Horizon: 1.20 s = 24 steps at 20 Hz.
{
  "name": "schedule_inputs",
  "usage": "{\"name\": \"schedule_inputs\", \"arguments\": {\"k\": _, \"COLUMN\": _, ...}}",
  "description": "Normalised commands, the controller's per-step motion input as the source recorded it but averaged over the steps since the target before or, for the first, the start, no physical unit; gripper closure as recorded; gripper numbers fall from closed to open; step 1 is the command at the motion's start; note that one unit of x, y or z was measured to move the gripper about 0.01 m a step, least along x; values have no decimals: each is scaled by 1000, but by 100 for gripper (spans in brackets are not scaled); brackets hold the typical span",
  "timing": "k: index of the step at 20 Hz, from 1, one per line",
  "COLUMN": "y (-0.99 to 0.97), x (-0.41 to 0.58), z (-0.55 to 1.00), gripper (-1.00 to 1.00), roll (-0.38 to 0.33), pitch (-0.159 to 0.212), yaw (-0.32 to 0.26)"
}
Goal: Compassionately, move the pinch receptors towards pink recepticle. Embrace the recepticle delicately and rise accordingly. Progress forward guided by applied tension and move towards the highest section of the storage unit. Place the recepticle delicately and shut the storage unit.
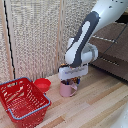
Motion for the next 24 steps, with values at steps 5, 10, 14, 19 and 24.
{"name": "schedule_inputs", "arguments": {"k": 5, "y": 9, "x": 0, "z": -85, "gripper": 100, "roll": -2, "pitch": 45, "yaw": 19}}
{"name": "schedule_inputs", "arguments": {"k": 10, "y": 5, "x": 0, "z": -90, "gripper": 100, "roll": -2, "pitch": 6, "yaw": 9}}
{"name": "schedule_inputs", "arguments": {"k": 14, "y": -14, "x": 23, "z": 19, "gripper": 100, "roll": 3, "pitch": 0, "yaw": 0}}
{"name": "schedule_inputs", "arguments": {"k": 19, "y": -133, "x": 23, "z": 451, "gripper": 100, "roll": 39, "pitch": 46, "yaw": 1}}
{"name": "schedule_inputs", "arguments": {"k": 24, "y": -148, "x": 162, "z": 719, "gripper": 100, "roll": 59, "pitch": 103, "yaw": 57}}
